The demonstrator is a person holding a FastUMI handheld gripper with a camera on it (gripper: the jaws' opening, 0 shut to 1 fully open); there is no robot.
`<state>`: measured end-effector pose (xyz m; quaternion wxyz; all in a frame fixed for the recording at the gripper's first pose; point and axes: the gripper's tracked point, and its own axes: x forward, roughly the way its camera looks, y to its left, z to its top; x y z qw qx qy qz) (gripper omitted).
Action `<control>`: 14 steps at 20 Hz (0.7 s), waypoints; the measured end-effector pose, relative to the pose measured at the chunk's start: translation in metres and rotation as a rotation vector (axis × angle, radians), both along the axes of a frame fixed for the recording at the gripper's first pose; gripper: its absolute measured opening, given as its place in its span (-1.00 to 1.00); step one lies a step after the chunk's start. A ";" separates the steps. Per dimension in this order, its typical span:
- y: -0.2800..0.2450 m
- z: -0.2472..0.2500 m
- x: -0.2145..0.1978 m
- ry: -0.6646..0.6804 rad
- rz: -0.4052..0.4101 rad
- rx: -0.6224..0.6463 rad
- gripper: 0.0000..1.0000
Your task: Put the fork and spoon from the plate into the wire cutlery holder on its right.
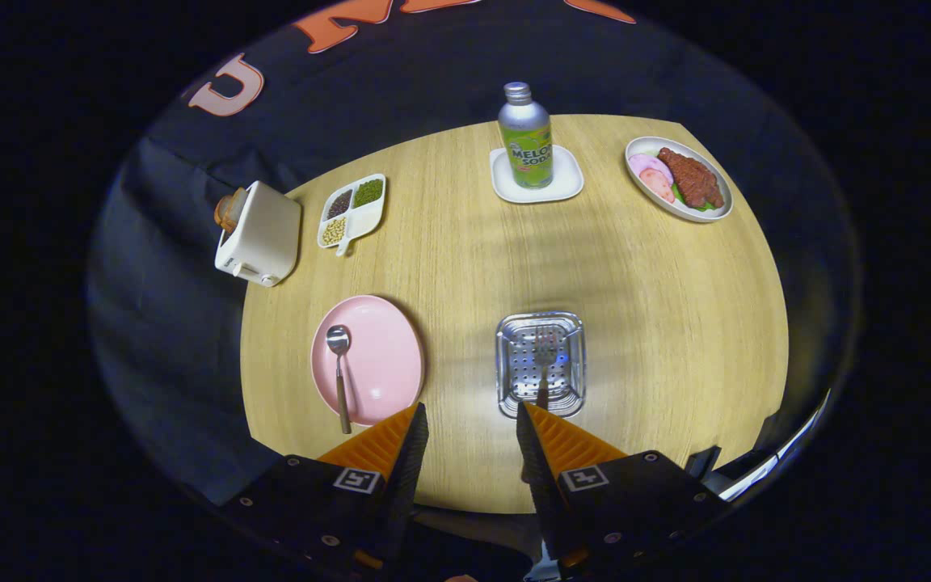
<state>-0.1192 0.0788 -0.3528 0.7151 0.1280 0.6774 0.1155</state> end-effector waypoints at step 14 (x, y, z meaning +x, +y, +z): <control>0.142 -0.027 -0.022 -0.070 0.224 0.046 0.57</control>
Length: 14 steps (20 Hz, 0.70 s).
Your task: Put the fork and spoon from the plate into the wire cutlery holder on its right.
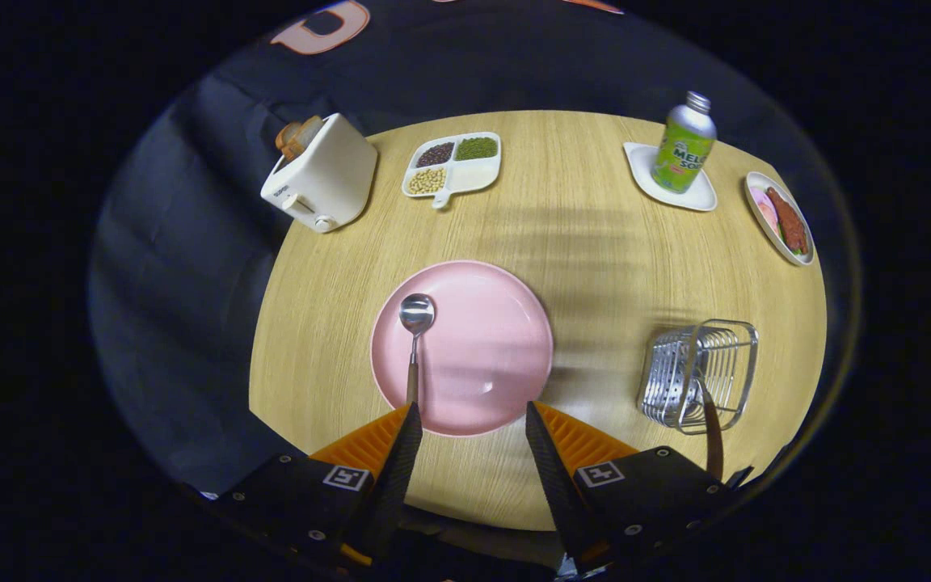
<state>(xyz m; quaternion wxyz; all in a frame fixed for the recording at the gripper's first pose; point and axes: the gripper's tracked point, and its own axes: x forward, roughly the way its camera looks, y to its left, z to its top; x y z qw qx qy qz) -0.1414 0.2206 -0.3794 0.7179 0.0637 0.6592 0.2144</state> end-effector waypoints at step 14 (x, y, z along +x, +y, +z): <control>0.078 -0.062 -0.030 -0.001 0.044 -0.033 0.43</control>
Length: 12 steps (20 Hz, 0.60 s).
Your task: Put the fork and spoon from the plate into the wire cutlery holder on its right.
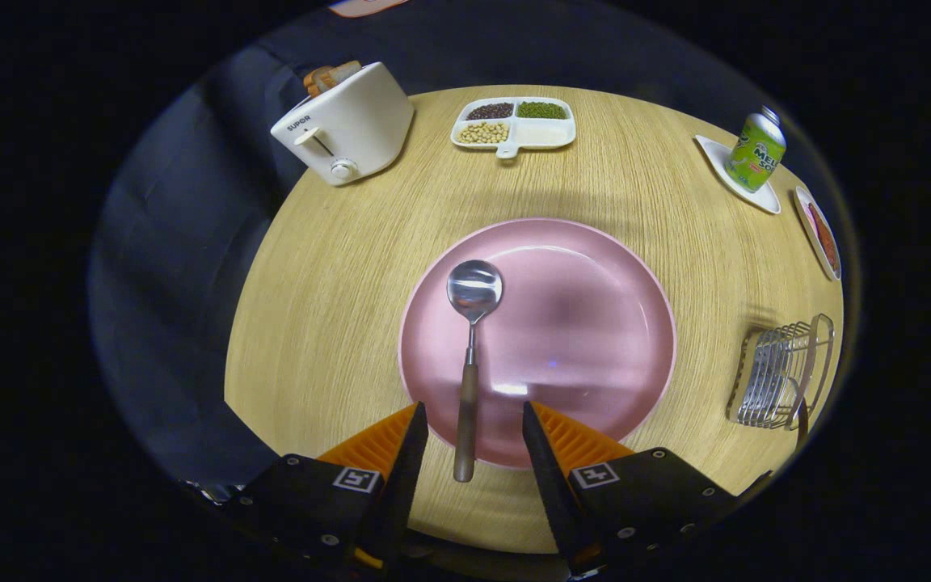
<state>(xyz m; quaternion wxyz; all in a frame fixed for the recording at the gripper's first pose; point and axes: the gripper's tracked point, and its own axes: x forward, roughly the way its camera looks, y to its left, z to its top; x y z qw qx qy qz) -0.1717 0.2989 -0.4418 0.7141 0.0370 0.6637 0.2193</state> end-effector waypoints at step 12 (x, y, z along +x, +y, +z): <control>-0.001 -0.032 -0.005 -0.092 -0.016 -0.076 -0.76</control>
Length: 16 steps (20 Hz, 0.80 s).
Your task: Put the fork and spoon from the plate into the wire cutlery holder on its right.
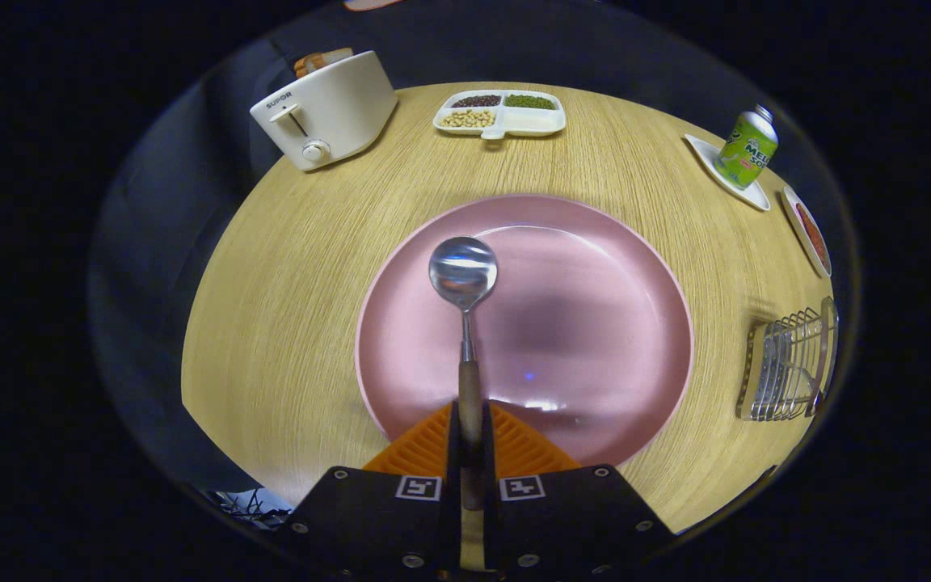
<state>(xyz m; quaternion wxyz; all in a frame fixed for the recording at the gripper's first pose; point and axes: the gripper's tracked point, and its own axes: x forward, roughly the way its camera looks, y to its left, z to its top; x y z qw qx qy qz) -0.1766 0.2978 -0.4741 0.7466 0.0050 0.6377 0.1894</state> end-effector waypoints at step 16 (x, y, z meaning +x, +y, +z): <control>-0.111 0.079 0.042 -0.181 -0.162 0.032 -0.90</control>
